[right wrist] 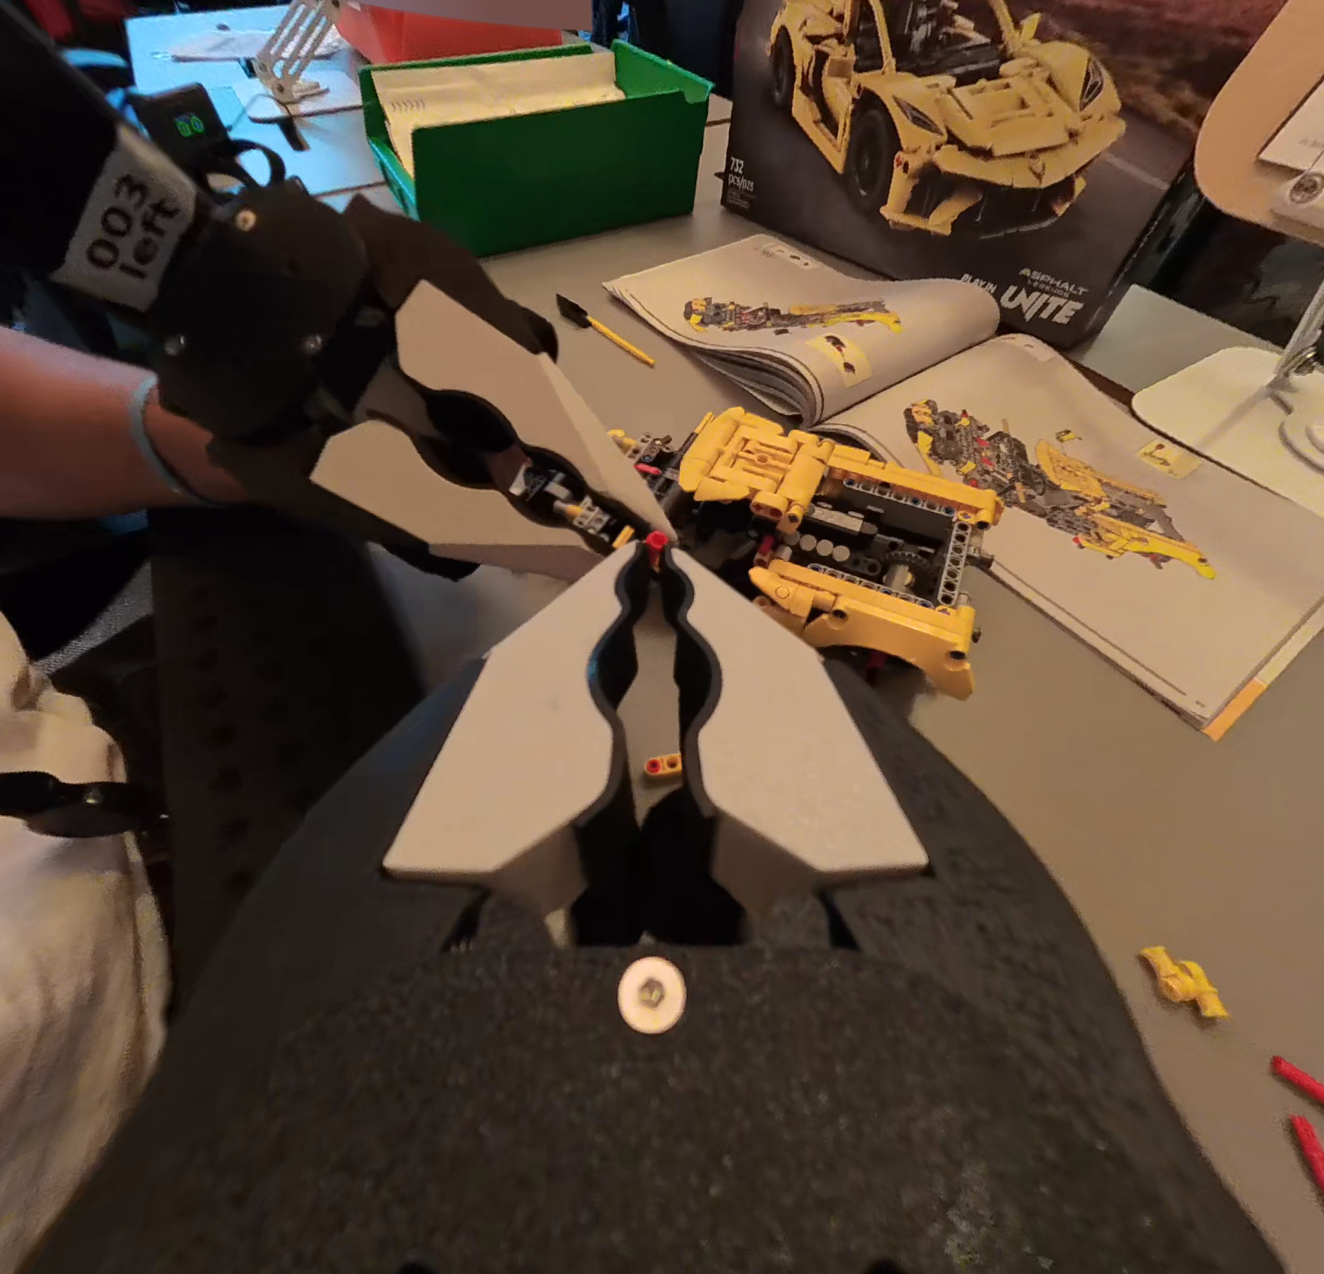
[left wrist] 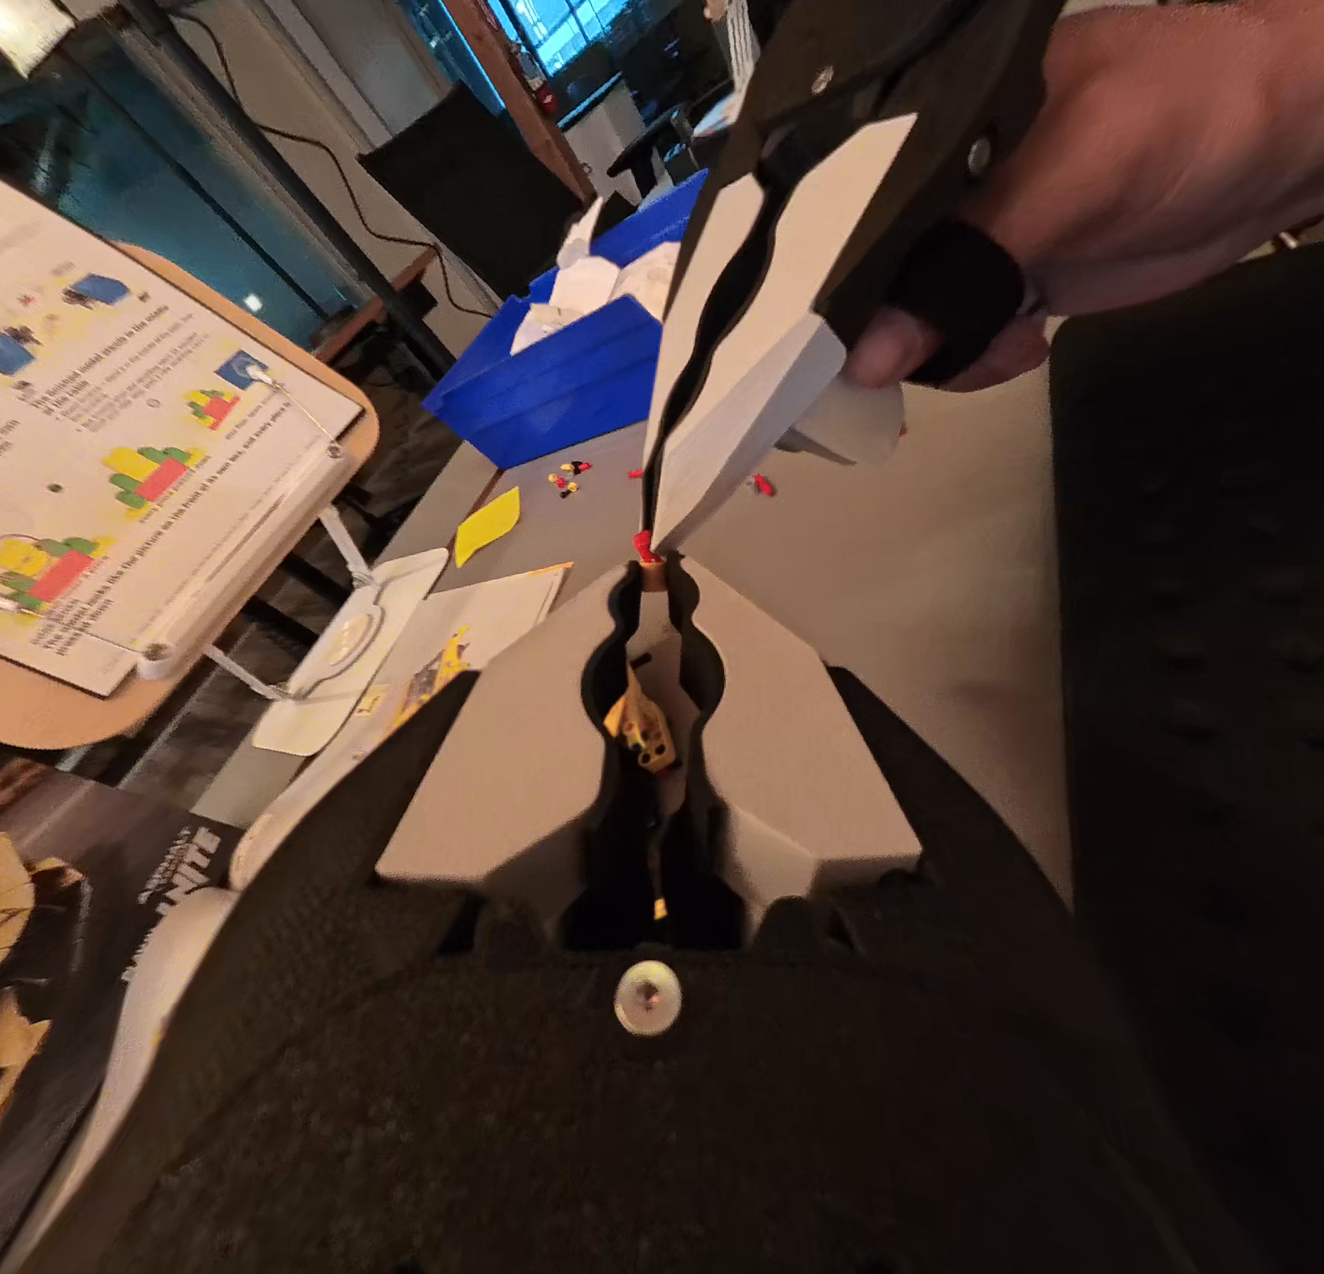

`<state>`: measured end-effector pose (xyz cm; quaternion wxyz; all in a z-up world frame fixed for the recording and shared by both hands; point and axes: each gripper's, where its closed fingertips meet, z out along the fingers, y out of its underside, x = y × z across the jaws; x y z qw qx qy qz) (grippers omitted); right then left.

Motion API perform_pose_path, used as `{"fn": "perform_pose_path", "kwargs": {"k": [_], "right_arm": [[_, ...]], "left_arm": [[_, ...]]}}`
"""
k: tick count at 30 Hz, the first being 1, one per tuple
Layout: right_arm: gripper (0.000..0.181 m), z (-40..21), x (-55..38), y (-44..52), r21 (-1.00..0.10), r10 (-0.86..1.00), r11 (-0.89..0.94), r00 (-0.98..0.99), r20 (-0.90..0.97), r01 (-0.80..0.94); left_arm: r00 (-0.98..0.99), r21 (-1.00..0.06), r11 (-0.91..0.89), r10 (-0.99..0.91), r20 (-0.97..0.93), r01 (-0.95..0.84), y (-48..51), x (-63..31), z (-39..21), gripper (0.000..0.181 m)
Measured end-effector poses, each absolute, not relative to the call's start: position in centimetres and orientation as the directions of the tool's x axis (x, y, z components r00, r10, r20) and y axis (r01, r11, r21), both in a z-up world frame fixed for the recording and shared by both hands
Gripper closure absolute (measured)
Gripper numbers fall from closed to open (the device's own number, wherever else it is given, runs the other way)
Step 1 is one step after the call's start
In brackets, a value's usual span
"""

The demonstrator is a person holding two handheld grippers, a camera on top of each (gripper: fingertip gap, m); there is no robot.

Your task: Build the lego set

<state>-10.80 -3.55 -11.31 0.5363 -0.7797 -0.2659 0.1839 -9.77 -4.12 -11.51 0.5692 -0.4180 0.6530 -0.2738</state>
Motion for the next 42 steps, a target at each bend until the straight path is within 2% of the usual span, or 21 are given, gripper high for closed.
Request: {"fn": "perform_pose_path", "kwargs": {"k": [6, 9, 13, 19, 21, 24, 29, 42], "right_arm": [[0.181, -11.4, -10.7, -3.7, -0.918, 0.581, -0.367, 0.807, -0.101, 0.149], [0.181, -10.7, -10.2, -3.9, -0.925, 0.581, -0.377, 0.792, -0.189, 0.056], [0.181, -11.3, -8.3, -4.5, -0.931, 0.571, -0.361, 0.801, -0.179, 0.049], [0.181, -12.0, -7.8, -5.9, -0.903, 0.591, -0.424, 0.778, -0.213, 0.075], [0.17, -12.0, -8.4, -5.5, -0.883, 0.555, -0.465, 0.8, -0.227, 0.072], [0.165, -11.4, -9.8, -4.8, -0.863, 0.484, -0.504, 0.824, -0.296, -0.014], [0.169, -11.9, -10.2, -4.4, -0.873, 0.388, -0.486, 0.905, -0.175, 0.04], [0.169, -11.6, -10.6, -4.1, -0.864, 0.401, -0.502, 0.897, -0.188, 0.044]], "left_arm": [[-0.003, -0.856, 0.461, -0.881, -0.474, -0.233, -4.1, -9.7, -11.5, 0.175], [-0.031, -0.884, 0.413, -0.908, -0.417, -0.218, -4.3, -9.4, -11.6, 0.175], [-0.055, -0.855, 0.46, -0.886, -0.461, -0.239, -4.6, -9.4, -12.4, 0.174], [-0.07, -0.878, 0.422, -0.906, -0.418, -0.228, -4.5, -9.4, -12.4, 0.175], [-0.069, -0.87, 0.434, -0.9, -0.431, -0.233, -4.6, -9.4, -12.5, 0.175], [-0.065, -0.857, 0.454, -0.889, -0.453, -0.244, -4.5, -9.3, -12.7, 0.175], [-0.055, -0.855, 0.455, -0.888, -0.457, -0.249, -4.4, -9.2, -12.8, 0.175], [-0.056, -0.851, 0.464, -0.883, -0.465, -0.247, -4.5, -9.3, -12.7, 0.175]]}}
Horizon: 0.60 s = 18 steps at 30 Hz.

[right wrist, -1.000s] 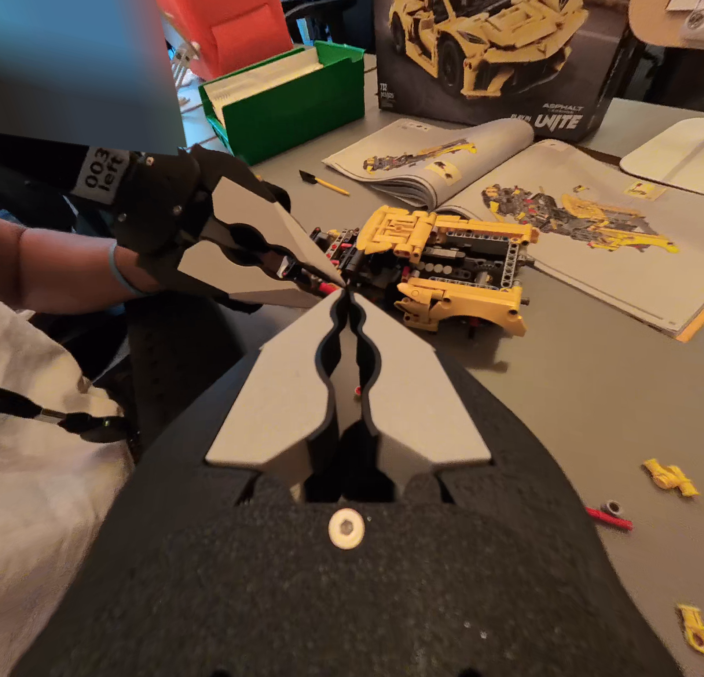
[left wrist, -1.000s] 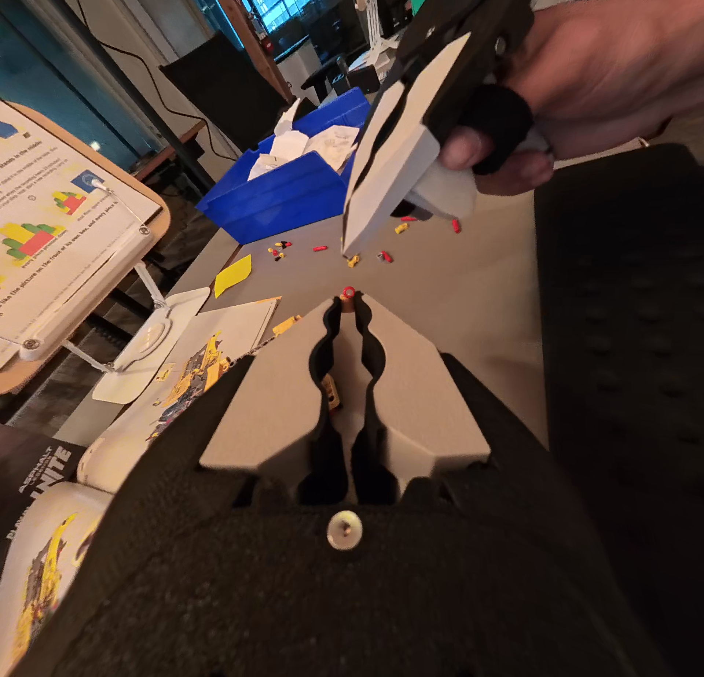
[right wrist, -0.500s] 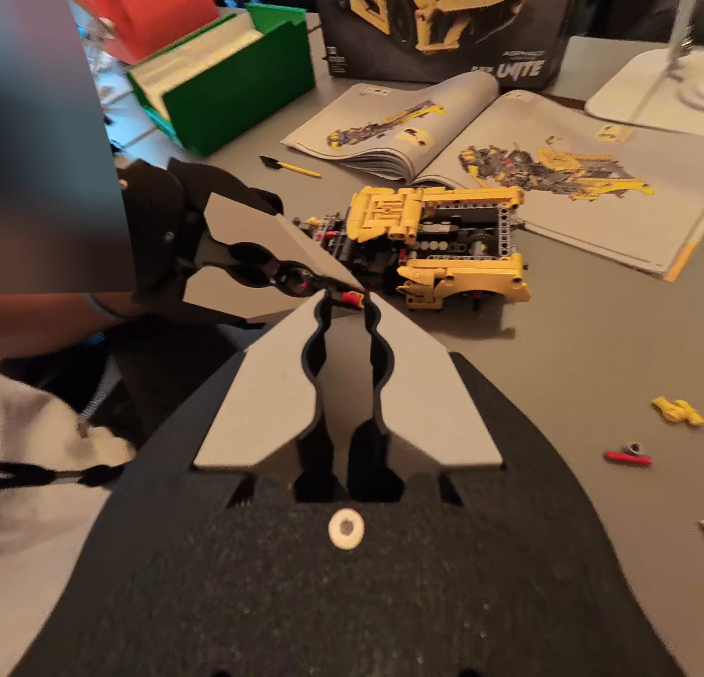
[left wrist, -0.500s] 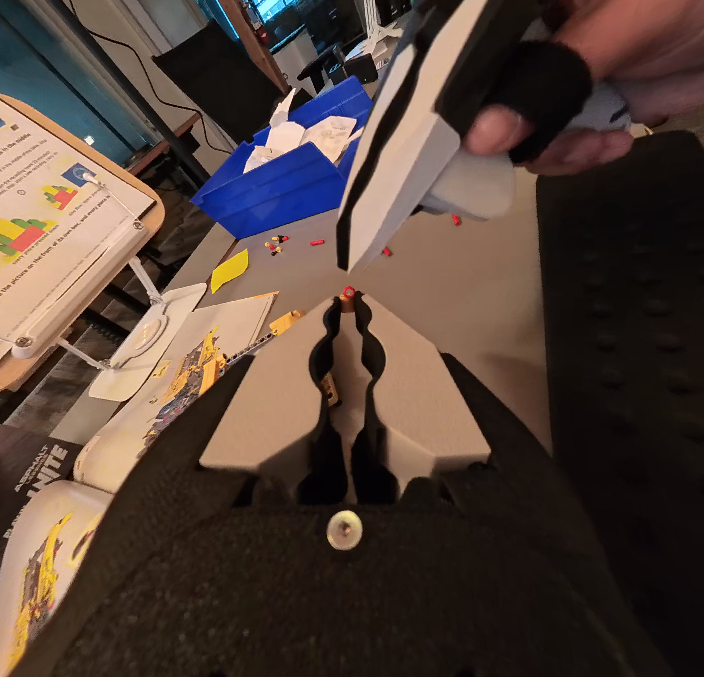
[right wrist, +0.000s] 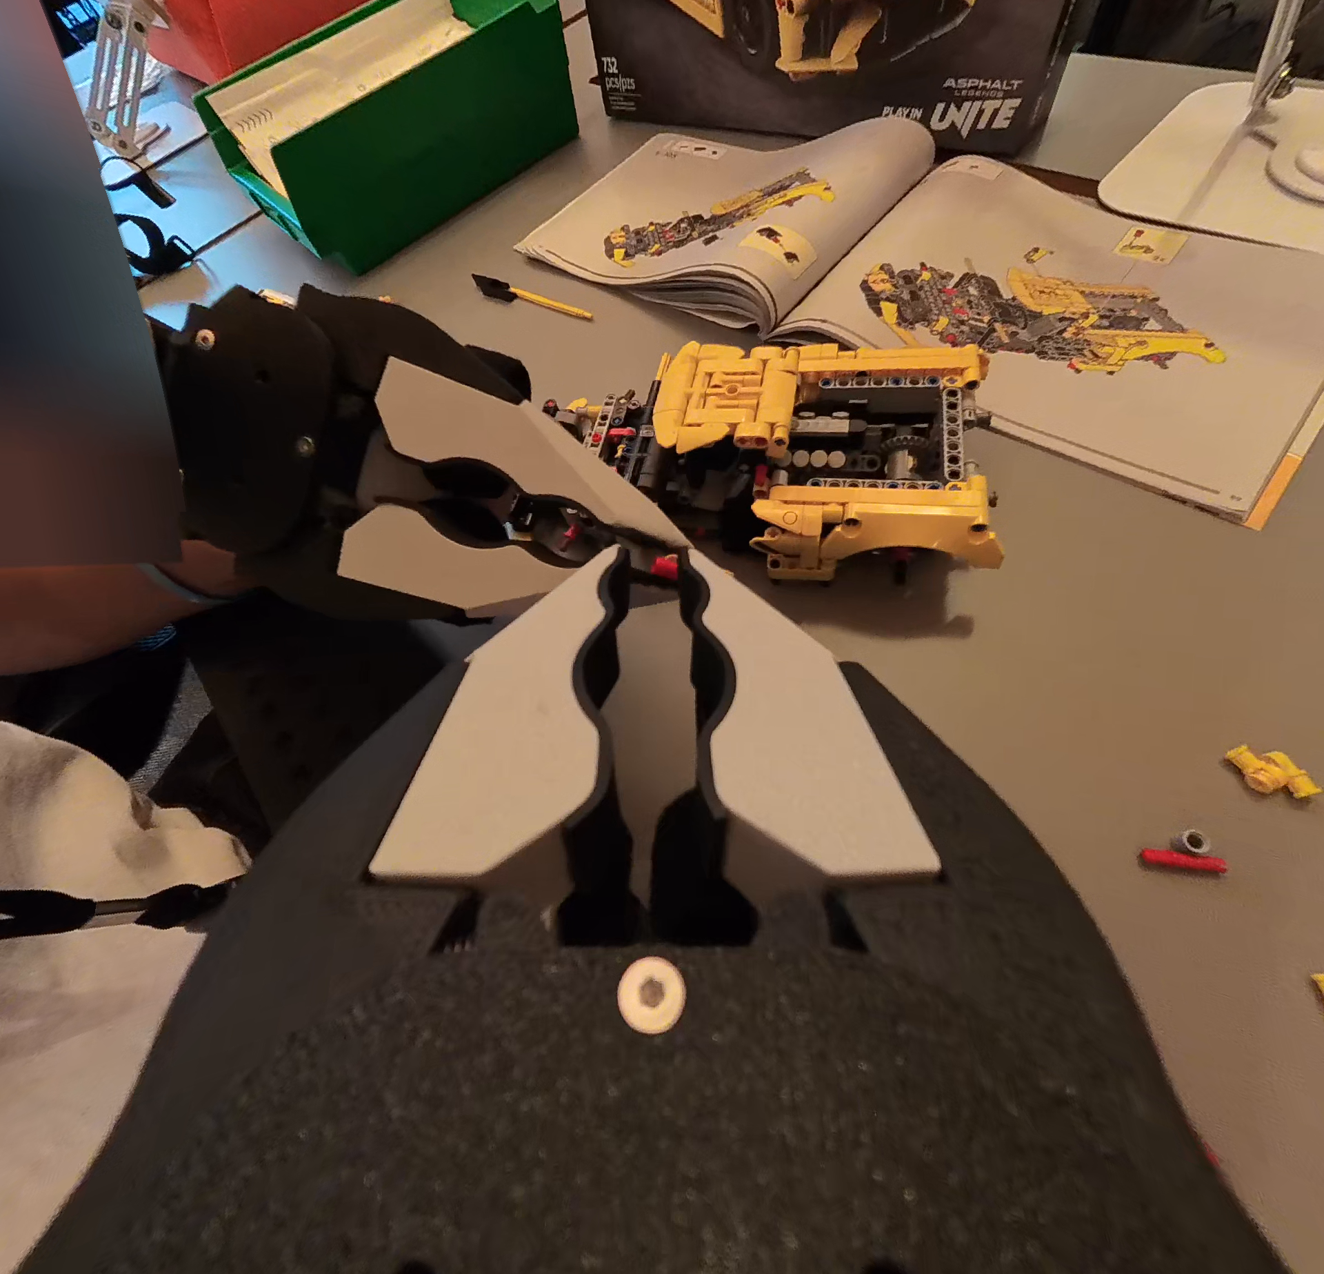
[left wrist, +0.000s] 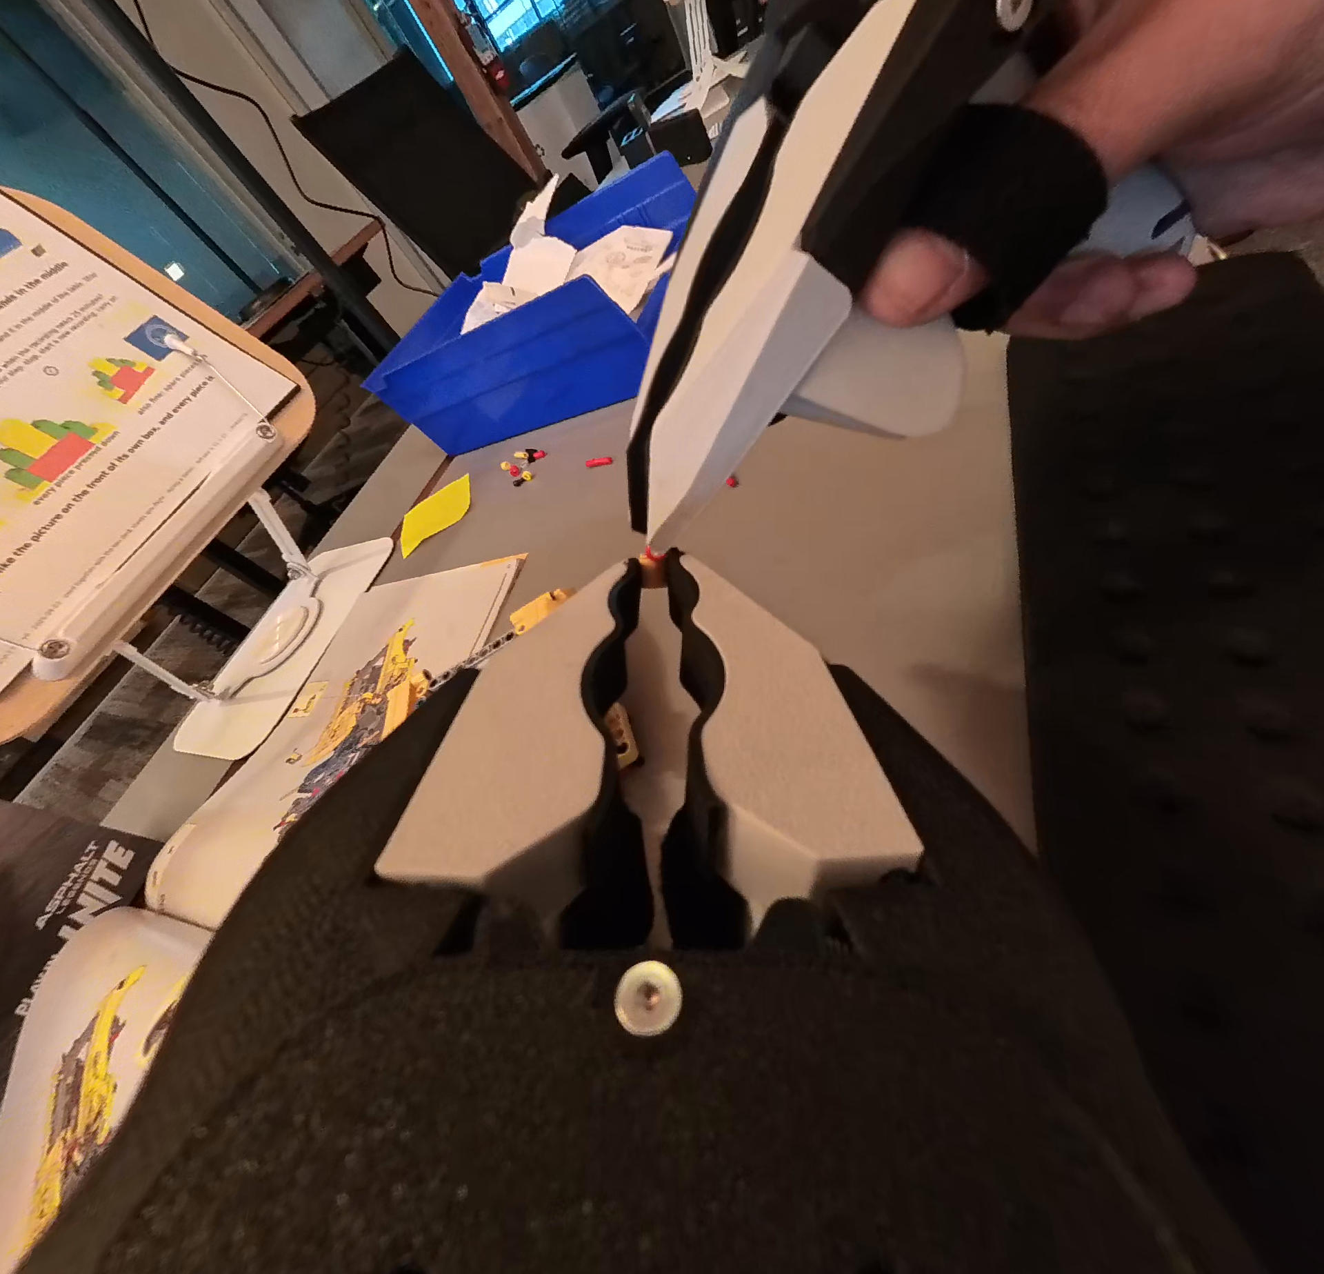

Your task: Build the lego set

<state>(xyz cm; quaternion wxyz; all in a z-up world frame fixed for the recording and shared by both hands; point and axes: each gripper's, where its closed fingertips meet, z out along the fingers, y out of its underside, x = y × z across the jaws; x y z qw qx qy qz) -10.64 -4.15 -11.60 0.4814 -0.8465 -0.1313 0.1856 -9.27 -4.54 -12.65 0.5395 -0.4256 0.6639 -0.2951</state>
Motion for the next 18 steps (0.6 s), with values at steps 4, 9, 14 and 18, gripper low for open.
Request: {"fn": "perform_pose_path", "kwargs": {"k": [4, 9, 14, 18], "right_arm": [[0.17, -11.49, -10.33, -4.15, -0.86, 0.396, -0.507, 0.902, -0.174, 0.057], [0.17, -11.75, -10.66, -4.24, -0.848, 0.401, -0.53, 0.886, -0.233, 0.018], [0.168, -11.78, -10.75, -4.29, -0.836, 0.405, -0.549, 0.866, -0.294, -0.027], [0.166, -11.6, -10.8, -4.38, -0.827, 0.409, -0.557, 0.845, -0.344, -0.068]], "left_arm": [[-0.054, -0.851, 0.464, -0.883, -0.466, -0.245, -4.5, -9.32, -12.59, 0.174], [-0.057, -0.847, 0.471, -0.879, -0.473, -0.245, -4.62, -9.33, -12.62, 0.175], [-0.056, -0.837, 0.488, -0.87, -0.49, -0.248, -4.62, -9.35, -12.66, 0.175], [-0.055, -0.839, 0.487, -0.871, -0.489, -0.242, -4.65, -9.36, -12.54, 0.175]]}}
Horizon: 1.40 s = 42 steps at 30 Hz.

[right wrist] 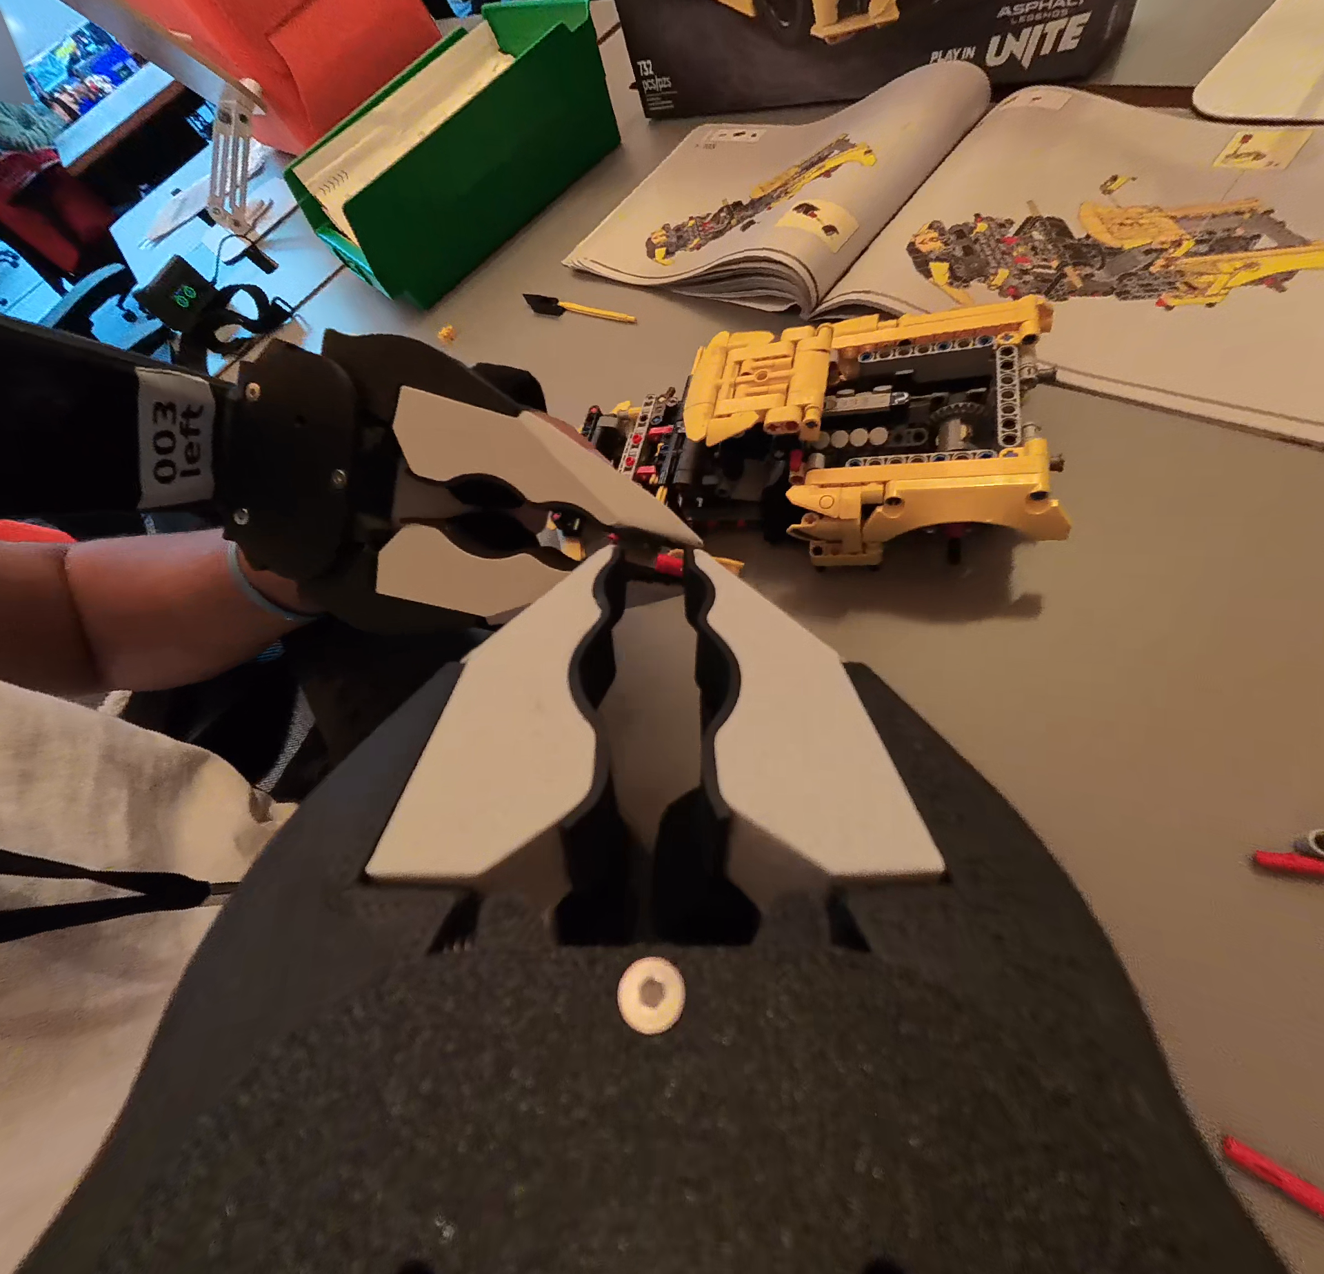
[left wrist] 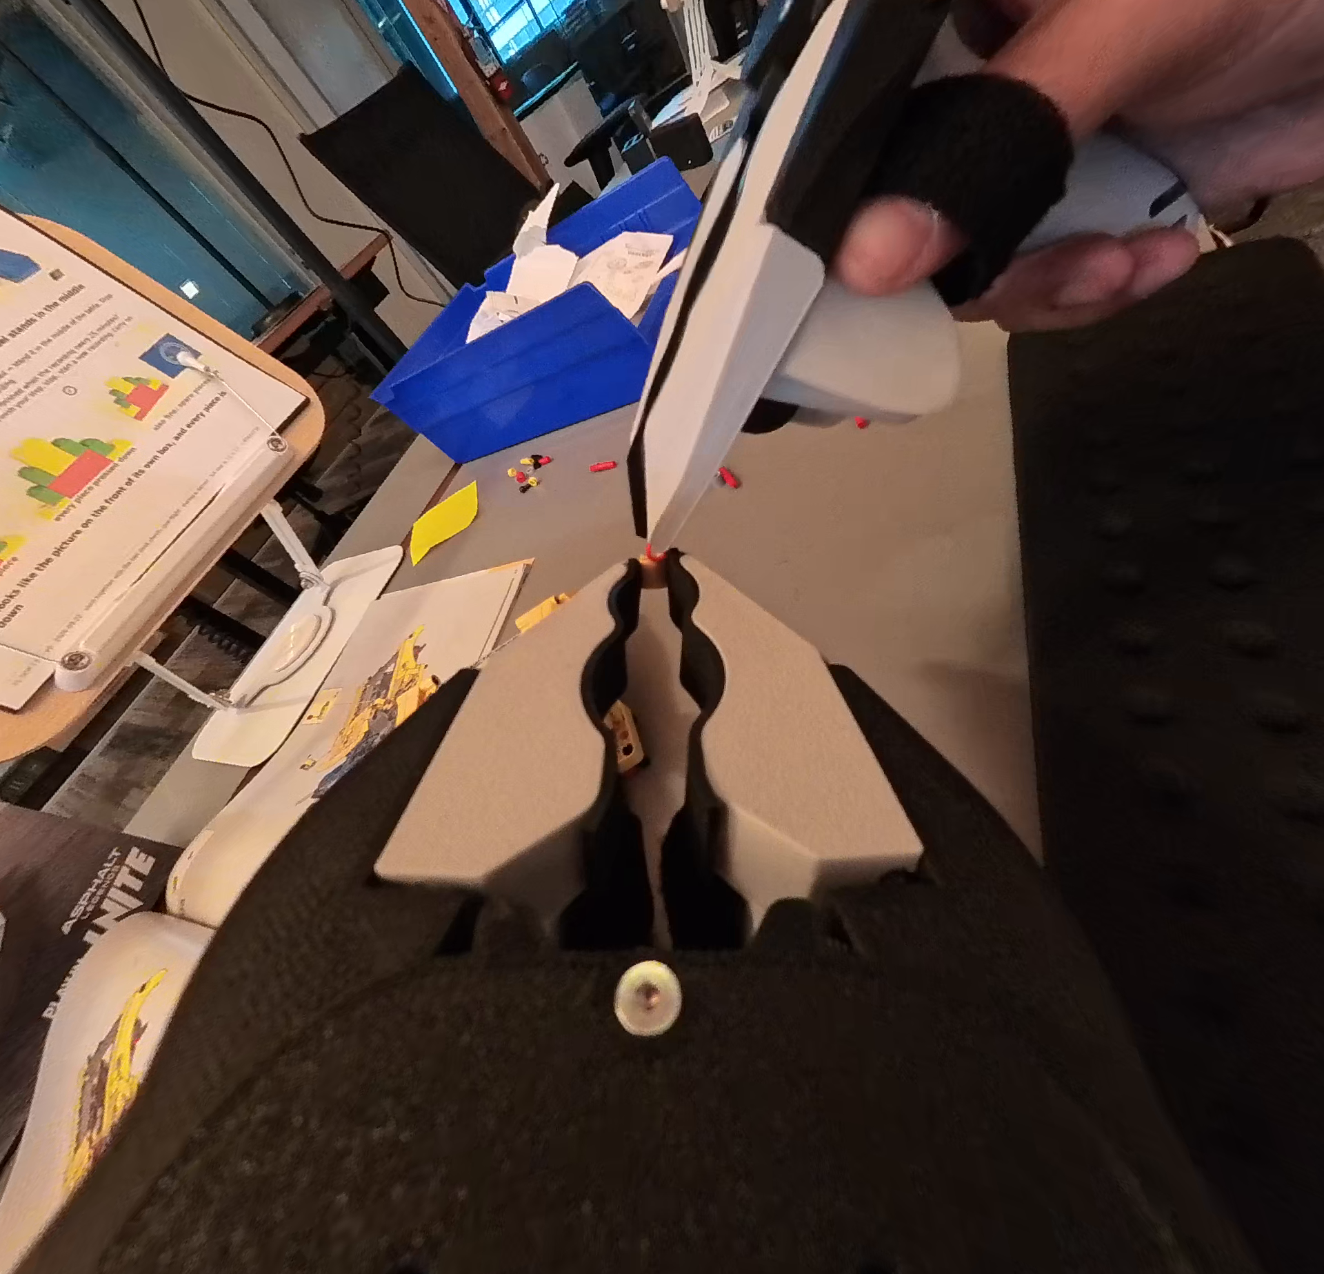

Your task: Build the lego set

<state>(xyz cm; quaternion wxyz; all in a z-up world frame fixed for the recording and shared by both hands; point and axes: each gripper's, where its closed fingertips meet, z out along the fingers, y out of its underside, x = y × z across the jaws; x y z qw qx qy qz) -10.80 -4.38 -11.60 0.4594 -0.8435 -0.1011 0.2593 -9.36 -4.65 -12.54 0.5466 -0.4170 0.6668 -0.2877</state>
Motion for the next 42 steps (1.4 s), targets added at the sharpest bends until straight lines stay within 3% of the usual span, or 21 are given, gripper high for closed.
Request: {"fn": "perform_pose_path", "kwargs": {"k": [8, 24, 36, 40, 42], "right_arm": [[0.166, -11.3, -10.2, -4.4, -0.837, 0.393, -0.547, 0.88, -0.267, -0.009], [0.17, -12.0, -10.6, -4.4, -0.812, 0.38, -0.582, 0.872, -0.309, -0.034], [0.157, -11.5, -11.1, -4.6, -0.729, 0.374, -0.648, 0.743, -0.555, -0.218], [0.16, -11.9, -11.2, -4.5, -0.736, 0.369, -0.649, 0.768, -0.523, -0.19], [0.172, -11.9, -11.1, -4.5, -0.75, 0.371, -0.638, 0.784, -0.498, -0.174]], "left_arm": [[-0.049, -0.847, 0.481, -0.874, -0.483, -0.229, -4.6, -9.4, -12.3, 0.175], [-0.038, -0.825, 0.509, -0.855, -0.517, -0.245, -4.3, -9.5, -12.4, 0.175], [-0.04, -0.814, 0.526, -0.845, -0.534, -0.246, -4.4, -9.4, -12.5, 0.175], [-0.044, -0.809, 0.532, -0.841, -0.539, -0.25, -4.5, -9.4, -12.6, 0.175], [-0.043, -0.809, 0.535, -0.839, -0.542, -0.245, -4.6, -9.4, -12.5, 0.175]]}}
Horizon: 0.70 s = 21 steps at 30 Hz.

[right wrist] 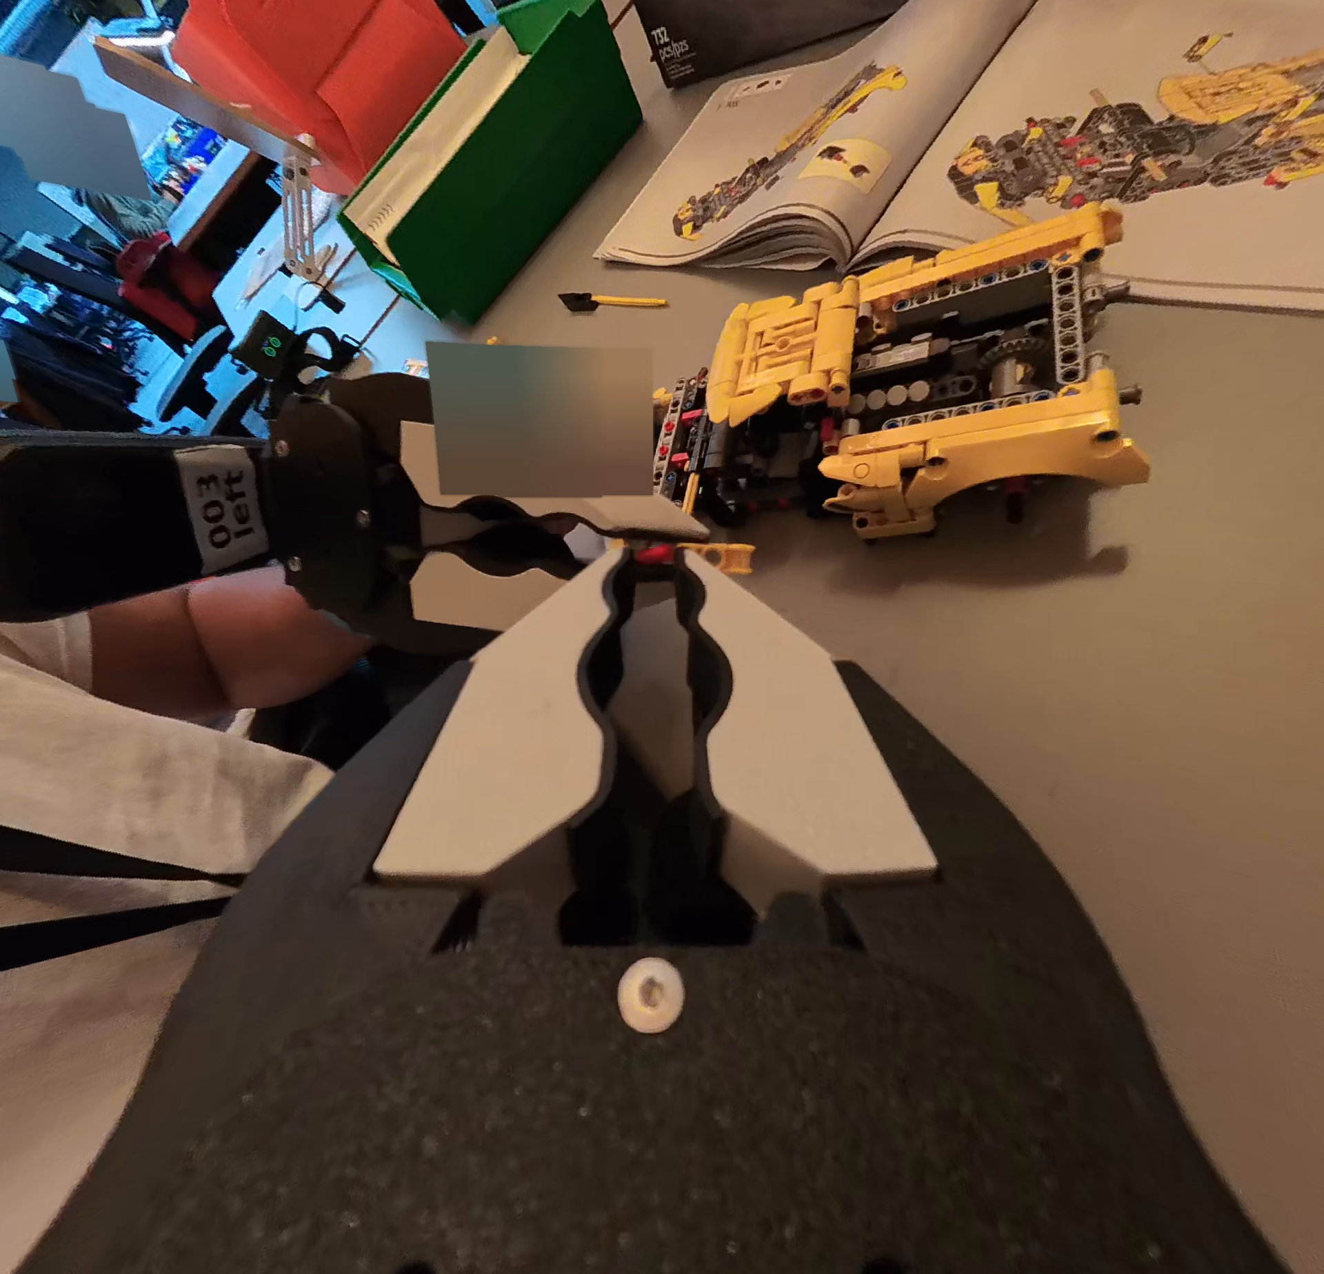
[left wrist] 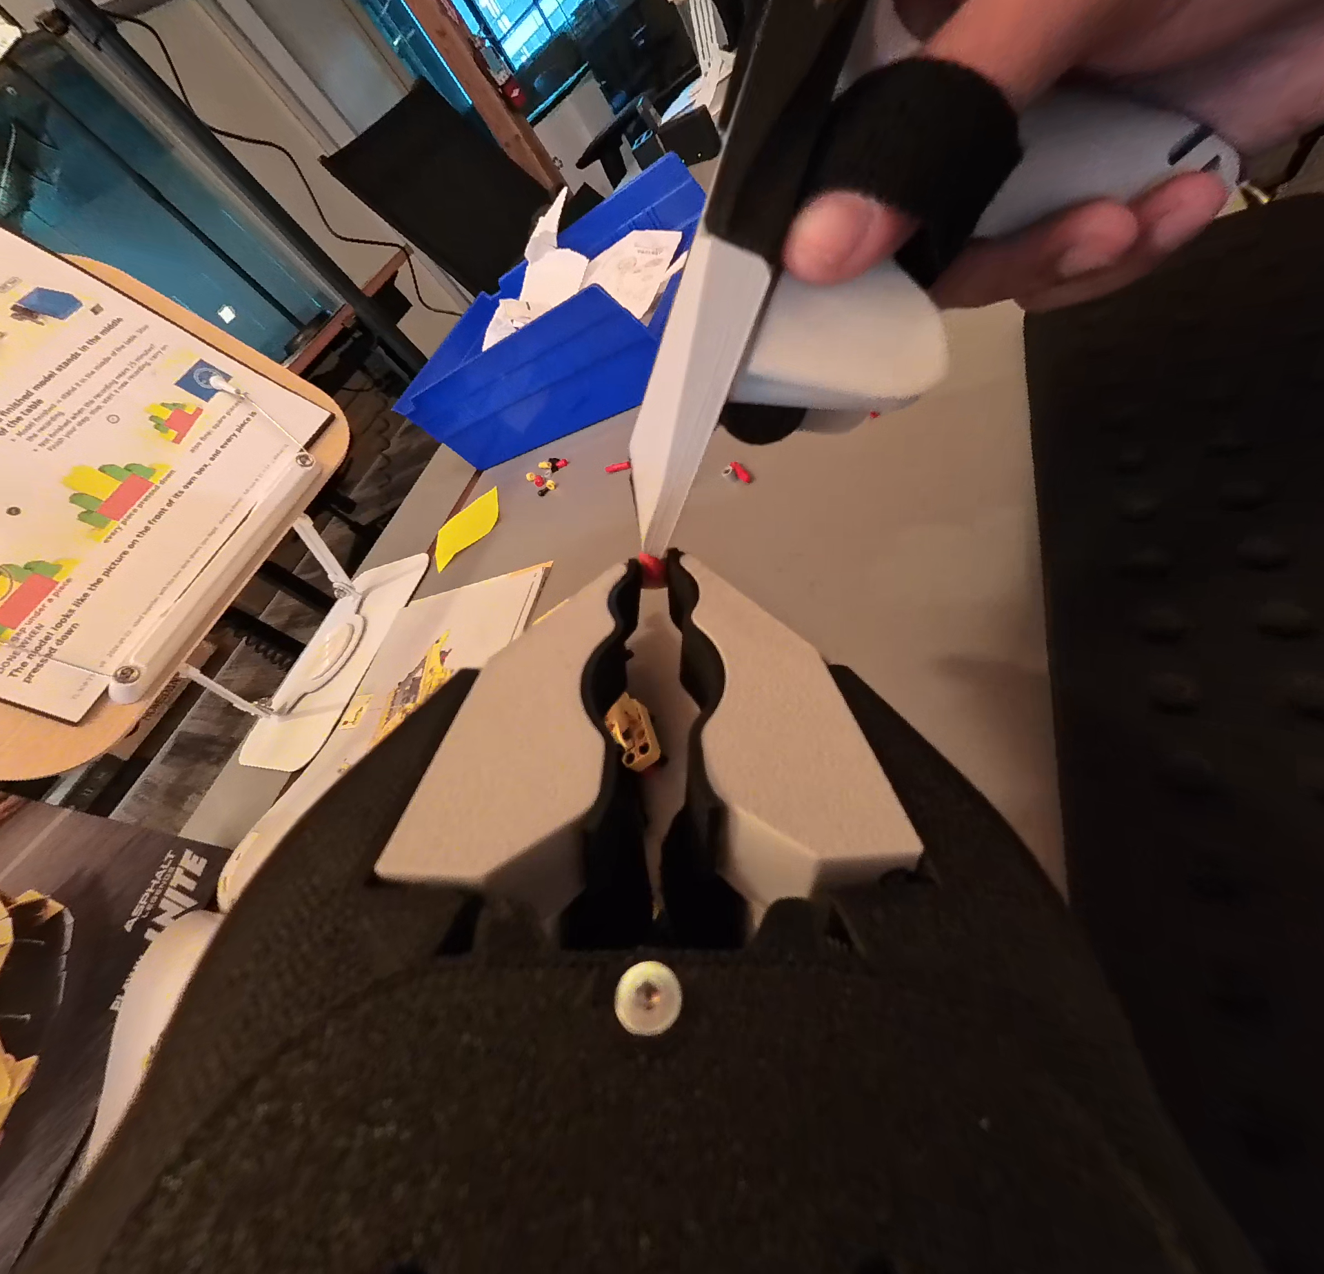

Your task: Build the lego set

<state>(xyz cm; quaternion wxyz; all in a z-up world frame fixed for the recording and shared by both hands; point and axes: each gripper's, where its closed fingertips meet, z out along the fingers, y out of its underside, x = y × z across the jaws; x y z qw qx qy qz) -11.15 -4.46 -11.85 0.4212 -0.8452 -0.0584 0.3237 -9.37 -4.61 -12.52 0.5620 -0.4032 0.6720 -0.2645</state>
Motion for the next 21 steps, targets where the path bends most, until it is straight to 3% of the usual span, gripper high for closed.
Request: {"fn": "perform_pose_path", "kwargs": {"k": [5, 14, 18, 21], "right_arm": [[0.181, -12.0, -10.8, -4.5, -0.759, 0.377, -0.63, 0.789, -0.484, -0.165], [0.181, -11.0, -9.3, -4.7, -0.803, 0.421, -0.584, 0.802, -0.424, -0.118], [0.156, -11.0, -9.4, -4.6, -0.851, 0.508, -0.522, 0.782, -0.362, -0.055], [0.139, -12.6, -9.8, -4.7, -0.752, 0.453, -0.636, 0.706, -0.545, -0.173]], "left_arm": [[-0.045, -0.806, 0.539, -0.836, -0.546, -0.243, -4.7, -9.4, -12.5, 0.175], [-0.075, -0.839, 0.484, -0.873, -0.482, -0.247, -4.7, -9.4, -12.9, 0.175], [-0.087, -0.861, 0.445, -0.895, -0.438, -0.248, -4.7, -9.4, -13.0, 0.174], [-0.1, -0.851, 0.451, -0.892, -0.441, -0.27, -4.7, -9.3, -13.6, 0.174]]}}
